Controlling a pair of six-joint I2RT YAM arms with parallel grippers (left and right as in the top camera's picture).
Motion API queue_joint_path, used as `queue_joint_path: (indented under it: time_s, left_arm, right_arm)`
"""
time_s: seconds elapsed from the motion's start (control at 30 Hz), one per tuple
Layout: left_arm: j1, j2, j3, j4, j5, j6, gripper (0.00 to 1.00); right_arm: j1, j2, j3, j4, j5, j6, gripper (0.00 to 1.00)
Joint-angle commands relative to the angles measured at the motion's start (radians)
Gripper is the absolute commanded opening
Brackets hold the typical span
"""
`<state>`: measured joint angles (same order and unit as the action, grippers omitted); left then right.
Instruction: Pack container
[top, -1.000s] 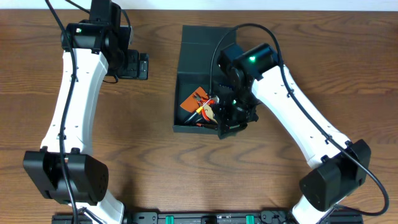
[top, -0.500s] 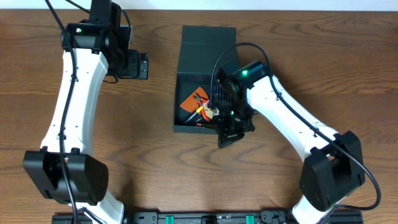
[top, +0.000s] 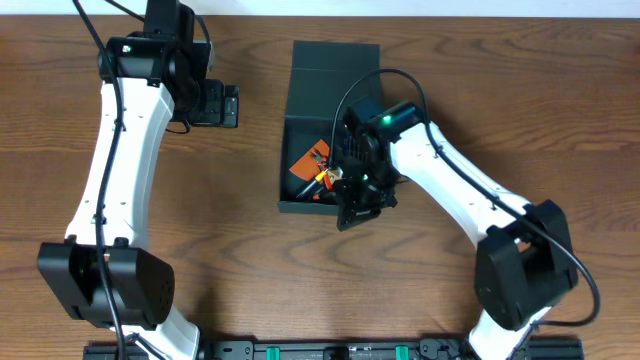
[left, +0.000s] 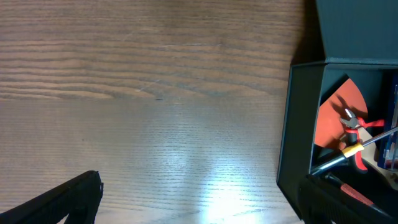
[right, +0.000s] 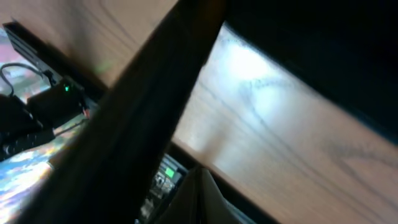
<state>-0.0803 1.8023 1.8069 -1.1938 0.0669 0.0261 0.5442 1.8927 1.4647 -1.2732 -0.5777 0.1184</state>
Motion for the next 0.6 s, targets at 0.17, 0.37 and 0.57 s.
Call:
queue_joint_path:
  time_s: [0.17, 0.37, 0.57]
  left_arm:
    - [0.003, -0.003, 0.012, -0.002, -0.012, -0.002, 0.99]
    - [0.003, -0.003, 0.012, -0.002, -0.012, -0.002, 0.99]
    - [0.003, -0.003, 0.012, -0.002, -0.012, -0.002, 0.99]
  right_arm:
    - [0.006, 0.057, -0.002, 0.172, -0.011, 0.065, 0.01]
    - [0.005, 0.056, 0.002, 0.283, 0.031, 0.14, 0.01]
    - [0.006, 0.056, 0.002, 0.353, 0.126, 0.159, 0.01]
